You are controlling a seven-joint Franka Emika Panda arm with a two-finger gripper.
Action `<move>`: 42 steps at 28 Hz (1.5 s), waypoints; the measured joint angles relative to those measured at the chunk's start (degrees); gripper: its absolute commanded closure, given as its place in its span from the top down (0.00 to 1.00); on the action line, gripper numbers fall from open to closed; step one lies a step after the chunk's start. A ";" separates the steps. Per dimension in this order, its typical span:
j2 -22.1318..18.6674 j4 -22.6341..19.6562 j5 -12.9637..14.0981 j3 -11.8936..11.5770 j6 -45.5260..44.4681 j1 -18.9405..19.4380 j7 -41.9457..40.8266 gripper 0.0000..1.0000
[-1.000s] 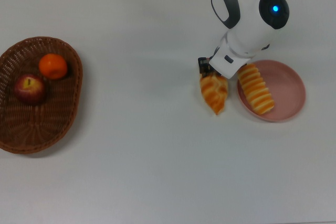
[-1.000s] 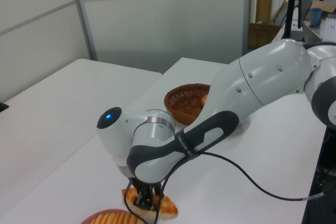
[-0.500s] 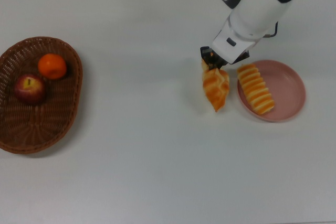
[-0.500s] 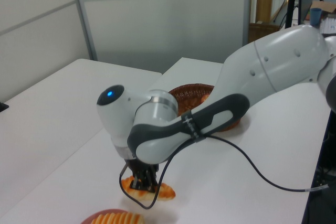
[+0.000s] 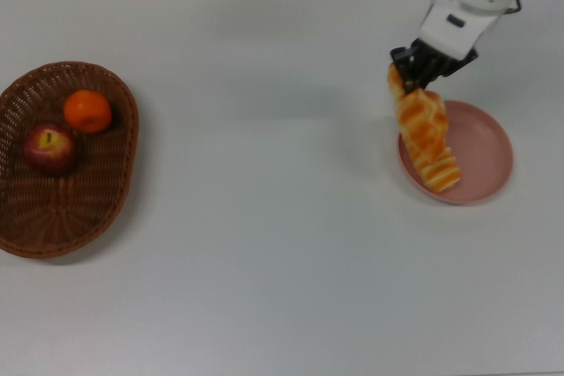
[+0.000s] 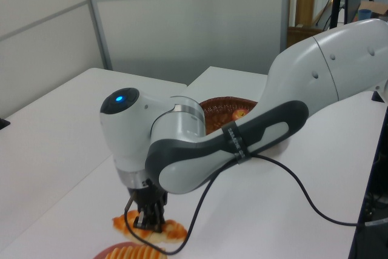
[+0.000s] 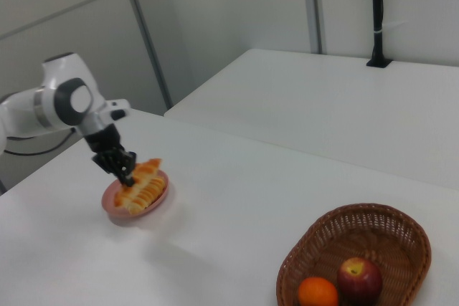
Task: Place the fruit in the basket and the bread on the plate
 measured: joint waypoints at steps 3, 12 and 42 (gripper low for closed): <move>0.03 0.45 -0.25 1.46 1.49 0.50 0.10 0.00; 3.16 0.40 -2.18 4.81 9.83 0.92 0.11 0.07; -5.70 2.09 0.83 2.79 -7.64 -5.27 2.53 1.00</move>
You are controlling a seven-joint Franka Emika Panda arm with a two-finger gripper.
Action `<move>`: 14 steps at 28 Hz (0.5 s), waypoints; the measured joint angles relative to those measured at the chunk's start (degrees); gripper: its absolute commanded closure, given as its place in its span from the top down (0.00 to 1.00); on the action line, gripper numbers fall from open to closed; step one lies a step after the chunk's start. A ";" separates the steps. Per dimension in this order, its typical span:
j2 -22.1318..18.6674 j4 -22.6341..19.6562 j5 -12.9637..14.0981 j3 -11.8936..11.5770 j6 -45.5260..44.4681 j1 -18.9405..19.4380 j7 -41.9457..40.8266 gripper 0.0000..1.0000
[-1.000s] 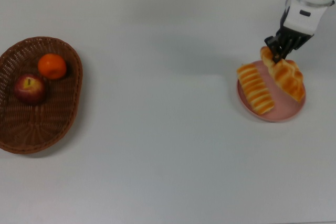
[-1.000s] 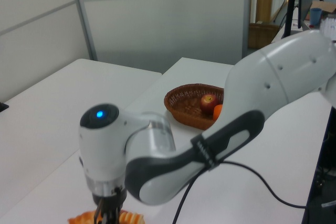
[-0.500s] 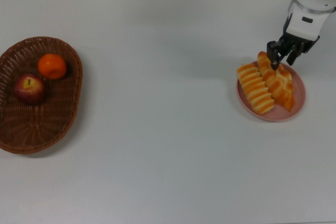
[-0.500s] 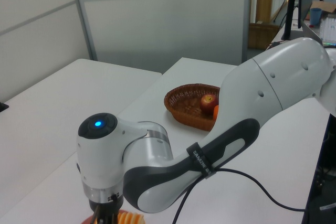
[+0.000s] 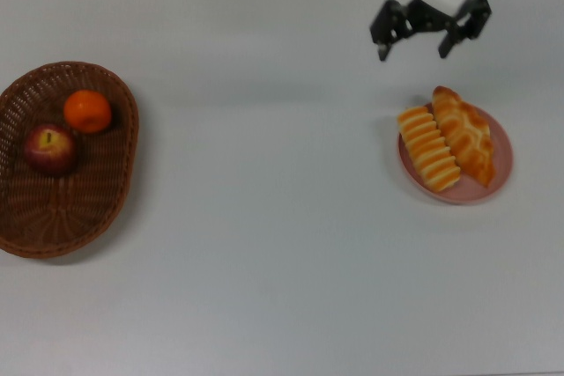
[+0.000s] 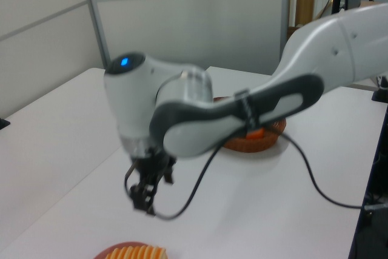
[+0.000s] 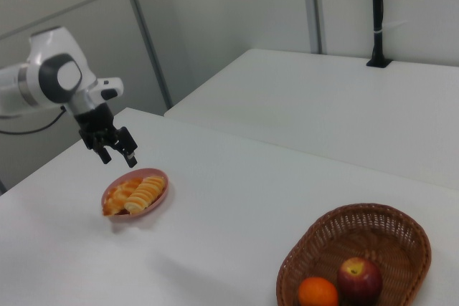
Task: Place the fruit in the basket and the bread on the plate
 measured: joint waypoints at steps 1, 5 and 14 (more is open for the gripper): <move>-0.97 0.00 0.36 -0.04 -1.62 -0.73 0.00 1.00; -4.98 0.02 3.09 -0.26 -6.86 -4.16 0.00 1.00; -13.83 -0.01 5.19 -0.52 -18.48 -12.70 -1.54 1.00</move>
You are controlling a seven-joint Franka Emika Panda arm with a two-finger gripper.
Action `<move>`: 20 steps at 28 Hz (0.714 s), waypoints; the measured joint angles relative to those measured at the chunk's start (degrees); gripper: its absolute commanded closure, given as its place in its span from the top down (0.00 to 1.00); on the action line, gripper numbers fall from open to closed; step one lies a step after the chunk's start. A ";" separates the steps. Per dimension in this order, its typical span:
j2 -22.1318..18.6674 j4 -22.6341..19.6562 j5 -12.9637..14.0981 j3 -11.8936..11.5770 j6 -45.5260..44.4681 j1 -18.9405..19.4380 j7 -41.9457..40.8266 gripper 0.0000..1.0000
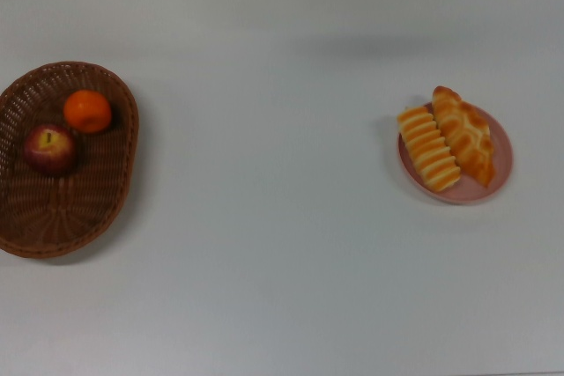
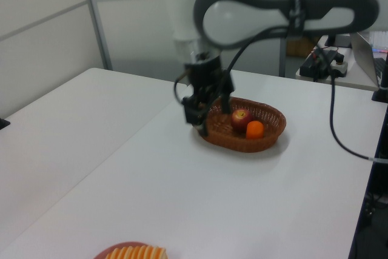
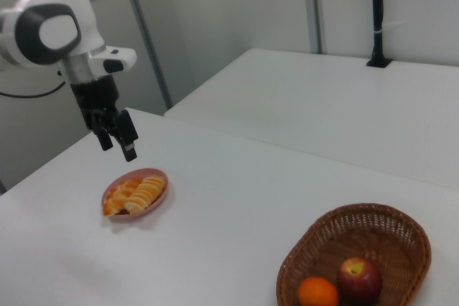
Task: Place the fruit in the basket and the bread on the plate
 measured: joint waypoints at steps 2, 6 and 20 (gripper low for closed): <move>-1.18 -0.06 0.00 -0.08 -2.32 -1.95 0.00 1.00; -2.39 -0.19 0.04 -0.34 -3.89 -6.75 -1.23 1.00; -1.50 -5.72 2.73 -1.64 11.38 -11.85 -12.78 1.00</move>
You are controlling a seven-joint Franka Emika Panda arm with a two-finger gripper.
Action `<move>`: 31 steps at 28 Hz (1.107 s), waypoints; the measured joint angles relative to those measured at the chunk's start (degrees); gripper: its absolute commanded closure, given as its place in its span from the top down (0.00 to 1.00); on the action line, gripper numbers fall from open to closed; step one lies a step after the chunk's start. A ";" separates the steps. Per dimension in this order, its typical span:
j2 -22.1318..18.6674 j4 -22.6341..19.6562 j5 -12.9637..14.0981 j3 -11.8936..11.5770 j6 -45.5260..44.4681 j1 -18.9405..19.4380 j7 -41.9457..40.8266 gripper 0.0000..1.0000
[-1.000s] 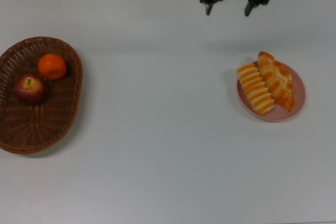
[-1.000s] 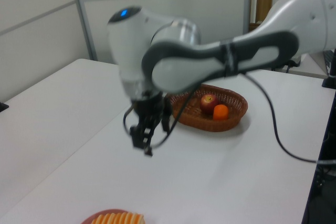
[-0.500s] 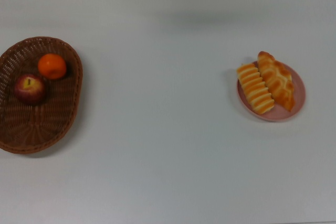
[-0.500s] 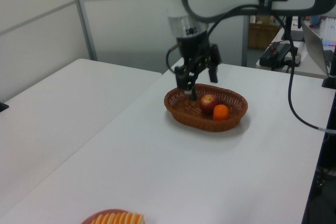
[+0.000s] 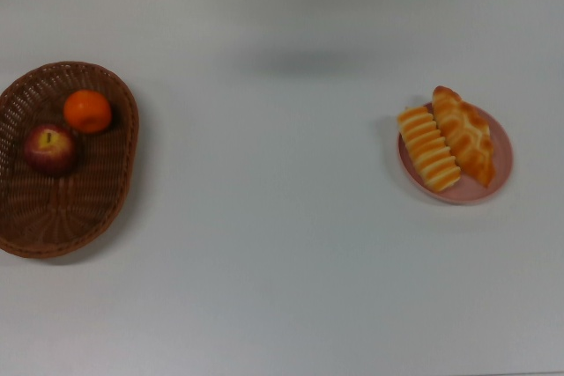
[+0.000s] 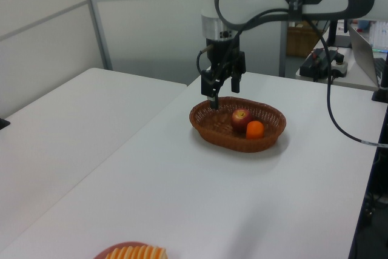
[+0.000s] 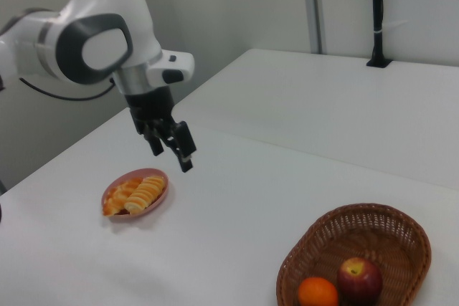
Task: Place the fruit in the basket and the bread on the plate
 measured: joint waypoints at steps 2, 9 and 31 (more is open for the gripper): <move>0.42 -0.63 0.00 -0.04 2.06 -0.30 -0.74 1.00; 3.09 -0.01 0.20 -0.10 6.28 -2.24 -2.45 1.00; 3.14 1.77 0.33 -0.15 5.79 -2.59 -3.19 1.00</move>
